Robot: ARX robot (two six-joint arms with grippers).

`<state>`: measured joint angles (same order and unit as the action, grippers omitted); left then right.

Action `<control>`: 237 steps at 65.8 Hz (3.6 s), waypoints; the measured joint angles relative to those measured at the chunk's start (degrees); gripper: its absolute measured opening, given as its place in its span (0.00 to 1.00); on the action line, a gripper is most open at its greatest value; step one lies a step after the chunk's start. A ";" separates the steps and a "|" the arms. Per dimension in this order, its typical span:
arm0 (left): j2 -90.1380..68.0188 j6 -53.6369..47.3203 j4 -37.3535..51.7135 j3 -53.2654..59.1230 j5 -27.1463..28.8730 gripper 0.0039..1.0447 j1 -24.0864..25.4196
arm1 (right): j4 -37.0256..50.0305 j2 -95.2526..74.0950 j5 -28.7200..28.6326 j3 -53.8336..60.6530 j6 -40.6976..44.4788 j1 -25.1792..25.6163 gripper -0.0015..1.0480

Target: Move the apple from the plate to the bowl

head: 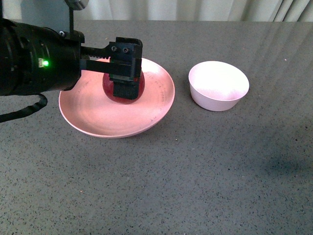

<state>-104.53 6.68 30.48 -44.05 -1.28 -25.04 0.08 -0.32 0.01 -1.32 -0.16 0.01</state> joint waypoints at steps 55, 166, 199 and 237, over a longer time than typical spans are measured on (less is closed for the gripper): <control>-10.43 -2.84 -4.02 -10.21 7.52 0.92 -1.07 | 0.00 0.00 0.00 0.00 0.00 0.00 0.91; -12.04 -3.61 -6.62 -24.02 1.60 0.65 -9.79 | 0.00 0.00 0.00 0.00 0.02 0.00 0.91; -16.28 -2.40 -6.58 -27.08 -1.11 0.65 -14.05 | 0.00 0.00 0.00 0.00 0.00 0.00 0.91; -20.72 -1.29 -6.69 -31.87 0.59 0.65 -15.06 | 0.00 0.00 0.00 0.00 0.02 0.00 0.91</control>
<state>-125.25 5.39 23.79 -75.92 -0.69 -40.10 0.08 -0.32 0.01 -1.32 -0.14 0.01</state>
